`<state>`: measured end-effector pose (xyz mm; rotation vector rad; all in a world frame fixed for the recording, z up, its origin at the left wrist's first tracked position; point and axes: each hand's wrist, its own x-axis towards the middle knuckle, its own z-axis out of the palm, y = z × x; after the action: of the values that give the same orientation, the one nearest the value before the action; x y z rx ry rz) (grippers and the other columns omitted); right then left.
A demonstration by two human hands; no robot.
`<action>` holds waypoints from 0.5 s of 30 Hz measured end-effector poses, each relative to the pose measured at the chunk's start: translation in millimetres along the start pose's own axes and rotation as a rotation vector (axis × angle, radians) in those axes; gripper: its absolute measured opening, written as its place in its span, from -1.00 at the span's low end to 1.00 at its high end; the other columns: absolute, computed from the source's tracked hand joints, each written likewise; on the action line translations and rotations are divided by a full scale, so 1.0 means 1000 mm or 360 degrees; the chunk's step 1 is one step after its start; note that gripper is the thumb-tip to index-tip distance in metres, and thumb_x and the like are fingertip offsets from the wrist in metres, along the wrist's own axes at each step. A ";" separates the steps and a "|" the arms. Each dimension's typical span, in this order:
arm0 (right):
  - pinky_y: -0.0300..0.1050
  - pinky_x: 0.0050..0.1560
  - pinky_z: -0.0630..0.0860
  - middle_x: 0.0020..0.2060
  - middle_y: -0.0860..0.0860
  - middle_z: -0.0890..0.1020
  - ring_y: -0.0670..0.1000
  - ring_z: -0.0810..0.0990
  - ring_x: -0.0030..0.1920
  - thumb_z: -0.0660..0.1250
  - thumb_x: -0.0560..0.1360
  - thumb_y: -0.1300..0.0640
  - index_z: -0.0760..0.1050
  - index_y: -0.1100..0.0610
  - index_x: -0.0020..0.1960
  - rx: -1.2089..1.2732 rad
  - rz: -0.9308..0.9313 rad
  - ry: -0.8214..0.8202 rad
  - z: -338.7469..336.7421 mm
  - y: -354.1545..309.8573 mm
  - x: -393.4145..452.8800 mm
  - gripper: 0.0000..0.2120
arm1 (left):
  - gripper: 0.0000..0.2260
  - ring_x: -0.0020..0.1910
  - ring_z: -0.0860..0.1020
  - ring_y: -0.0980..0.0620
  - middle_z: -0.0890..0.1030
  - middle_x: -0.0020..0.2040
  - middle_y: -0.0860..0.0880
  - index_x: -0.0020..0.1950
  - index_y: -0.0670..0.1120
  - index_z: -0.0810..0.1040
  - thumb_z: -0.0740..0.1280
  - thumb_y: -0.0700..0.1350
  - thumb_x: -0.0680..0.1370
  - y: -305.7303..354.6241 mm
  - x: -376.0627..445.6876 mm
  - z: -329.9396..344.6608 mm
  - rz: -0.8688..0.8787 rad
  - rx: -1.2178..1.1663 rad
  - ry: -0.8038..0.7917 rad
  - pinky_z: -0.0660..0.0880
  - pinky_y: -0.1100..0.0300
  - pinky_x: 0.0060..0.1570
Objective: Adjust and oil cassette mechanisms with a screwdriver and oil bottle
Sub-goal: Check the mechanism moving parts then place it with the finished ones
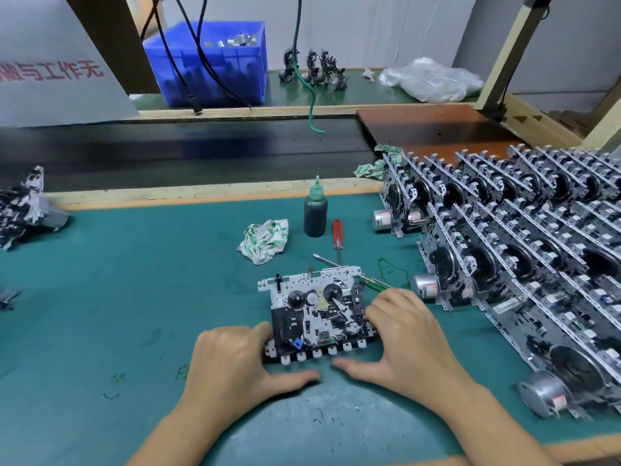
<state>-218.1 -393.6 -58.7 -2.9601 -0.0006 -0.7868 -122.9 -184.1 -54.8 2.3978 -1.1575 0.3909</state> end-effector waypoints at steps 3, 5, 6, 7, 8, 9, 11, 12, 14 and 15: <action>-0.10 0.02 0.36 -0.47 -0.05 0.48 0.03 0.46 -0.35 0.26 0.31 -0.38 0.42 0.12 -0.44 -0.0024 0.0055 0.0094 0.001 -0.003 0.002 -0.45 | -0.43 -0.69 0.32 0.01 0.28 -0.67 0.02 -0.53 -0.07 0.34 0.27 0.45 0.24 0.000 -0.002 0.001 0.0041 0.0021 0.0020 0.19 0.32 -0.62; -0.11 0.00 0.37 -0.45 -0.05 0.47 0.03 0.45 -0.33 0.27 0.32 -0.36 0.40 0.11 -0.42 0.0041 0.0013 0.0053 -0.001 -0.001 0.002 -0.48 | -0.44 -0.69 0.35 -0.01 0.31 -0.67 0.02 -0.53 -0.07 0.38 0.25 0.44 0.24 0.002 -0.001 0.001 -0.0041 0.0056 0.0019 0.20 0.29 -0.62; -0.12 -0.03 0.40 -0.43 -0.06 0.47 0.02 0.45 -0.31 0.27 0.32 -0.34 0.40 0.11 -0.40 0.0072 -0.0032 0.0004 -0.002 0.001 0.002 -0.50 | -0.45 -0.68 0.36 -0.02 0.32 -0.67 0.02 -0.52 -0.07 0.39 0.25 0.44 0.24 0.002 -0.001 0.001 -0.0070 0.0073 0.0011 0.21 0.28 -0.63; -0.11 -0.04 0.44 -0.41 -0.06 0.48 0.01 0.46 -0.29 0.26 0.34 -0.32 0.42 0.11 -0.38 0.0075 -0.0074 -0.0032 -0.003 0.004 0.002 -0.52 | -0.45 -0.68 0.36 -0.02 0.32 -0.66 0.02 -0.52 -0.06 0.37 0.25 0.43 0.23 0.002 -0.002 0.002 -0.0072 0.0080 0.0005 0.21 0.27 -0.63; -0.09 -0.02 0.46 -0.40 -0.07 0.50 0.01 0.47 -0.28 0.25 0.36 -0.30 0.45 0.12 -0.37 0.0052 -0.0099 -0.0045 -0.004 0.006 0.002 -0.53 | -0.46 -0.68 0.36 -0.02 0.31 -0.66 0.02 -0.51 -0.06 0.35 0.26 0.42 0.23 0.001 -0.002 0.002 -0.0050 0.0072 0.0002 0.22 0.27 -0.64; -0.07 0.01 0.45 -0.41 -0.06 0.52 0.01 0.49 -0.28 0.24 0.37 -0.29 0.47 0.13 -0.37 0.0025 -0.0104 -0.0041 -0.004 0.007 0.002 -0.53 | -0.47 -0.67 0.35 -0.01 0.31 -0.65 0.03 -0.50 -0.07 0.33 0.27 0.41 0.24 0.000 -0.003 0.001 -0.0017 0.0056 -0.0002 0.23 0.27 -0.64; -0.07 0.06 0.39 -0.41 -0.05 0.53 0.02 0.51 -0.27 0.24 0.37 -0.27 0.49 0.14 -0.38 0.0008 -0.0095 -0.0026 -0.004 0.007 0.001 -0.53 | -0.49 -0.68 0.34 -0.01 0.30 -0.65 0.02 -0.50 -0.08 0.32 0.28 0.36 0.28 -0.002 -0.003 0.000 0.0023 0.0048 0.0008 0.25 0.26 -0.66; -0.08 0.07 0.37 -0.41 -0.05 0.53 0.02 0.51 -0.27 0.25 0.37 -0.27 0.49 0.14 -0.38 0.0020 -0.0093 -0.0030 -0.004 0.008 0.002 -0.53 | -0.50 -0.68 0.32 -0.01 0.29 -0.66 0.01 -0.50 -0.09 0.32 0.27 0.33 0.31 -0.002 -0.003 0.000 0.0013 0.0054 0.0023 0.25 0.25 -0.68; -0.09 0.10 0.36 -0.41 -0.06 0.51 0.02 0.49 -0.26 0.29 0.36 -0.29 0.47 0.14 -0.37 0.0085 -0.0095 -0.0071 -0.005 0.008 0.002 -0.52 | -0.51 -0.69 0.31 -0.01 0.28 -0.67 -0.01 -0.52 -0.10 0.32 0.25 0.29 0.34 -0.001 -0.002 0.000 -0.0037 0.0065 0.0059 0.24 0.24 -0.68; -0.11 0.12 0.35 -0.41 -0.07 0.49 0.02 0.48 -0.26 0.31 0.34 -0.30 0.46 0.14 -0.37 0.0125 -0.0098 -0.0096 -0.006 0.009 0.002 -0.52 | -0.50 -0.69 0.30 -0.01 0.27 -0.67 -0.01 -0.53 -0.09 0.31 0.24 0.30 0.35 -0.001 -0.001 0.001 -0.0051 0.0060 0.0080 0.24 0.25 -0.68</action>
<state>-219.5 -403.0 -53.2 -2.9204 -0.1240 -0.6873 -123.0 -183.3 -56.2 2.4212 -1.0980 0.4635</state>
